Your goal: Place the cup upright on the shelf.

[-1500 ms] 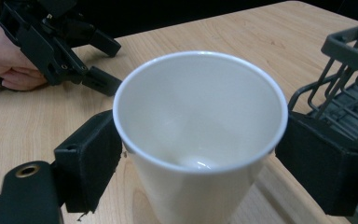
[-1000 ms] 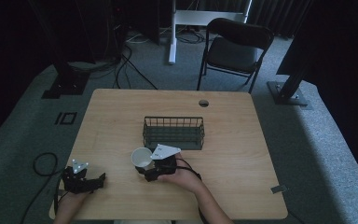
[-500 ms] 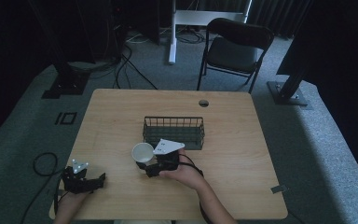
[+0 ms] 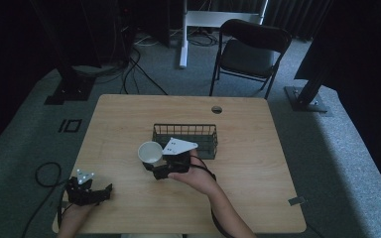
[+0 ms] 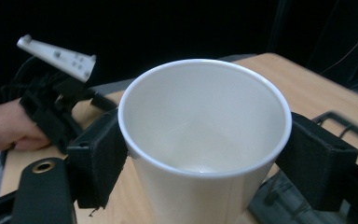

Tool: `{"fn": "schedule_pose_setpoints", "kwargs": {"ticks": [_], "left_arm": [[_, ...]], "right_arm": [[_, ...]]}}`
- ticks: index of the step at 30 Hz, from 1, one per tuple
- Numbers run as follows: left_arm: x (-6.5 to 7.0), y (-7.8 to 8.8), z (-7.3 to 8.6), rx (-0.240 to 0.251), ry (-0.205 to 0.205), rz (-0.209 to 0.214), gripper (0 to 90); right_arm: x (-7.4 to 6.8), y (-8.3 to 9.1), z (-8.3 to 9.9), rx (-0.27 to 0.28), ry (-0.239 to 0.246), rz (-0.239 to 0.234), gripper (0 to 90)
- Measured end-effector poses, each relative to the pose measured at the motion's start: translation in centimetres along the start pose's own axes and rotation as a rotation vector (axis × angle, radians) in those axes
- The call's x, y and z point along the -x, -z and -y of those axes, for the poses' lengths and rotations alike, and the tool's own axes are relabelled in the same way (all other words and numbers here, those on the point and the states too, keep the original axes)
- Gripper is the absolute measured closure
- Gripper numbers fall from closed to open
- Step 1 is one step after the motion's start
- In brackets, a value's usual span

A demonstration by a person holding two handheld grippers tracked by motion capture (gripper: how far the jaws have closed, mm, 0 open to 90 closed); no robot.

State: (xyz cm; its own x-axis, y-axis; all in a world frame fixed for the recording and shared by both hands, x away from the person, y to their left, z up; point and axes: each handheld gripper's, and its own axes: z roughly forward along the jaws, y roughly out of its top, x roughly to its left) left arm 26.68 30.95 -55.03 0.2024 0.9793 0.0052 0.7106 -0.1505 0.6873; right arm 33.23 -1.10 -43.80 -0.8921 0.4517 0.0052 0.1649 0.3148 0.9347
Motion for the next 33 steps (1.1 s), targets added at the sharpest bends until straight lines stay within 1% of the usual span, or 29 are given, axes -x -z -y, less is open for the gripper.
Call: {"fn": "schedule_pose_setpoints", "kwargs": {"ticks": [4,6,7,10,13,15,16,19,20,21,23,25,26,28,29,30,32,33], "left_arm": [[0.0,0.0,0.0,0.001,0.0,0.0,0.7],[0.0,0.0,0.0,-0.001,0.0,0.0,0.8],[0.0,0.0,0.0,-0.001,0.0,0.0,0.7],[0.0,0.0,0.0,-0.001,0.0,0.0,0.8],[0.0,0.0,0.0,0.001,0.0,0.0,0.7],[0.0,0.0,0.0,0.002,0.002,0.0,0.8],[0.0,0.0,0.0,0.002,0.002,0.0,0.8],[0.0,0.0,0.0,0.001,0.001,0.0,0.8],[0.0,0.0,0.0,0.001,0.001,0.0,0.7],[0.0,0.0,0.0,0.001,0.001,0.0,0.7],[0.0,0.0,0.0,0.001,0.001,0.0,0.8],[0.0,0.0,0.0,0.001,0.001,0.0,0.7],[0.0,0.0,0.0,0.001,0.001,0.0,0.7],[0.0,0.0,0.0,0.001,0.001,0.0,0.7],[0.0,0.0,0.0,0.0,0.001,0.0,0.8],[0.0,0.0,0.0,0.001,0.001,0.0,0.7],[0.0,0.0,0.0,0.001,0.001,0.0,0.8],[0.0,0.0,0.0,0.001,0.001,0.0,0.8]], "right_arm": [[0.2,0.3,-1.1,0.028,0.003,0.02,20.0],[0.3,0.4,-1.6,0.038,0.007,0.037,20.1],[0.4,0.4,-1.8,0.037,0.012,0.039,20.0],[0.8,0.6,-2.4,0.046,0.008,0.064,20.0],[1.5,0.9,-2.9,0.06,0.002,0.106,20.1],[1.9,1.1,-3.3,0.074,-0.015,0.134,20.1],[2.2,1.2,-3.5,0.074,-0.013,0.144,20.1],[2.7,1.3,-3.6,0.081,-0.016,0.176,20.1],[2.9,1.4,-3.7,0.089,-0.031,0.185,20.1],[3.1,1.4,-3.7,0.091,-0.034,0.193,20.1],[3.6,1.5,-3.7,0.103,-0.048,0.225,20.1],[4.1,1.6,-3.8,0.108,-0.062,0.238,20.1],[4.3,1.6,-3.8,0.111,-0.071,0.254,20.1],[4.8,1.6,-3.7,0.1,-0.069,0.281,20.1],[5.1,1.6,-3.7,0.102,-0.081,0.301,20.1],[5.3,1.6,-3.6,0.094,-0.083,0.319,20.1],[5.9,1.5,-3.4,0.1,-0.101,0.362,20.1],[6.2,1.5,-3.3,0.092,-0.106,0.367,20.1]]}}
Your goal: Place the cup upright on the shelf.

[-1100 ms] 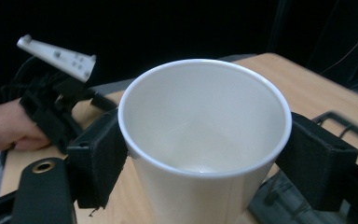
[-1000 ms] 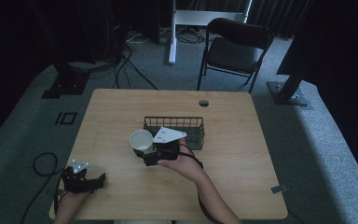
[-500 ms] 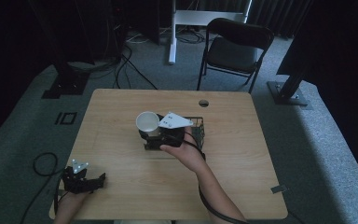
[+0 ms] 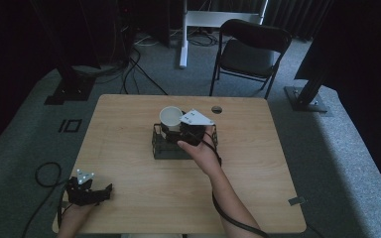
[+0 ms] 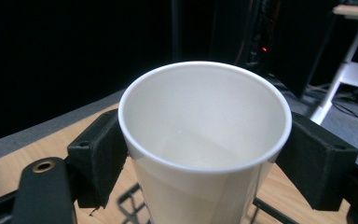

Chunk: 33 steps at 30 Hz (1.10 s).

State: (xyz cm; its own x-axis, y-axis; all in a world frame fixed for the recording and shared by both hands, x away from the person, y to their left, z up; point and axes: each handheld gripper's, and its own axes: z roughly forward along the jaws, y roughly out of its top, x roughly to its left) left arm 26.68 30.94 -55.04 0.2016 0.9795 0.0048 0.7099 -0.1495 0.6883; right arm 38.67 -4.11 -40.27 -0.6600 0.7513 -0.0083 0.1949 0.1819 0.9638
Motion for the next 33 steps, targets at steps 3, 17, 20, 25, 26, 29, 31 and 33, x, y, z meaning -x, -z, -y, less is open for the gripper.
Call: {"fn": "schedule_pose_setpoints", "kwargs": {"ticks": [3,17,20,25,26,29,31,33], "left_arm": [[0.0,0.0,0.0,0.0,0.0,0.0,0.7],[0.0,0.0,0.0,-0.001,-0.001,0.0,0.7],[0.0,0.0,0.0,-0.001,-0.001,0.0,0.7],[0.0,0.0,0.0,-0.001,-0.001,0.0,0.7],[0.0,0.0,0.0,-0.001,-0.001,0.0,0.8],[0.0,0.0,0.0,-0.001,-0.001,0.0,0.8],[0.0,0.0,0.0,-0.001,-0.001,0.0,0.8],[0.0,0.0,0.0,-0.001,-0.001,0.0,0.8]], "right_arm": [[0.5,-0.3,0.5,-0.02,-0.008,0.03,20.1],[1.7,-2.1,3.3,-0.1,-0.105,0.136,20.1],[1.9,-2.3,3.7,-0.106,-0.119,0.136,20.1],[1.8,-2.5,4.3,-0.126,-0.103,0.148,20.1],[1.8,-2.6,4.4,-0.128,-0.108,0.145,20.1],[1.9,-2.7,4.7,-0.132,-0.112,0.14,20.1],[1.9,-2.7,5.0,-0.141,-0.106,0.147,20.1],[1.9,-2.9,5.2,-0.148,-0.106,0.15,20.1]]}}
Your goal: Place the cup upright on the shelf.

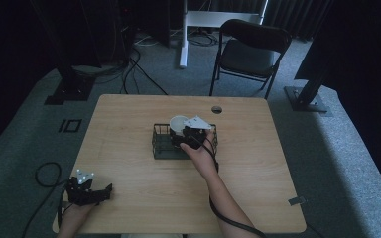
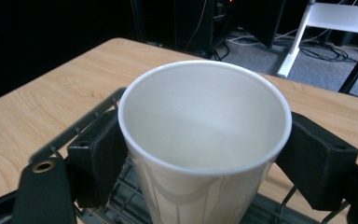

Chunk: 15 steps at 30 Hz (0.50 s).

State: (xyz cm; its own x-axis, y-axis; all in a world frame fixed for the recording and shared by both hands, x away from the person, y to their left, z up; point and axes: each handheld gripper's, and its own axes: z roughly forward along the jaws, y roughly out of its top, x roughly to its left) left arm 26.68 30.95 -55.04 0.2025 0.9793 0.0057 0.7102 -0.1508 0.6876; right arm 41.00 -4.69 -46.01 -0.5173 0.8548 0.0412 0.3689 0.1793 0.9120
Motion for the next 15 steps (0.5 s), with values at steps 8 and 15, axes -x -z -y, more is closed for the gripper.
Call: {"fn": "schedule_pose_setpoints", "kwargs": {"ticks": [8,15], "left_arm": [[0.0,0.0,0.0,0.0,0.0,0.0,0.7],[0.0,0.0,0.0,-0.001,0.0,0.0,0.7]], "right_arm": [[-0.23,-0.12,0.32,-0.002,0.014,0.01,19.8],[-0.34,0.05,0.37,0.001,0.029,-0.03,12.7]]}}
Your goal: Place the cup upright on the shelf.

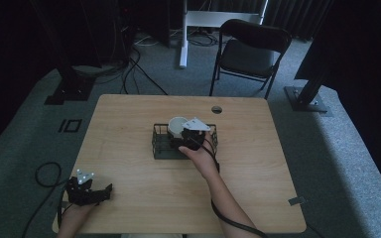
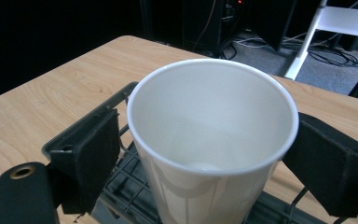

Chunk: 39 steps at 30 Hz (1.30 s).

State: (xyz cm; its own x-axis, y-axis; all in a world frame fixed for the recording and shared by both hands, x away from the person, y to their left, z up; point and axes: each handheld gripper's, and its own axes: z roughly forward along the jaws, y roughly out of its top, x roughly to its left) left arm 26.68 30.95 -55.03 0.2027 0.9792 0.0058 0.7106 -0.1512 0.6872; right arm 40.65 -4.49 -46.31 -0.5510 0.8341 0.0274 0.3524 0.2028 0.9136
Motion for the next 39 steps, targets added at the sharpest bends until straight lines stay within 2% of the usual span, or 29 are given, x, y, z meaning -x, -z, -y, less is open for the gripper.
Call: {"fn": "schedule_pose_setpoints", "kwargs": {"ticks": [13,27,39], "left_arm": [[0.0,0.0,0.0,0.0,0.0,0.0,0.7],[0.0,0.0,0.0,0.001,0.0,0.0,0.7],[0.0,0.0,0.0,0.0,0.0,0.0,0.7]], "right_arm": [[0.4,1.5,0.6,0.02,0.008,-0.042,12.6],[1.2,3.6,1.8,0.038,0.017,-0.028,12.7],[2.6,5.5,2.6,0.044,0.022,-0.004,12.7]]}}
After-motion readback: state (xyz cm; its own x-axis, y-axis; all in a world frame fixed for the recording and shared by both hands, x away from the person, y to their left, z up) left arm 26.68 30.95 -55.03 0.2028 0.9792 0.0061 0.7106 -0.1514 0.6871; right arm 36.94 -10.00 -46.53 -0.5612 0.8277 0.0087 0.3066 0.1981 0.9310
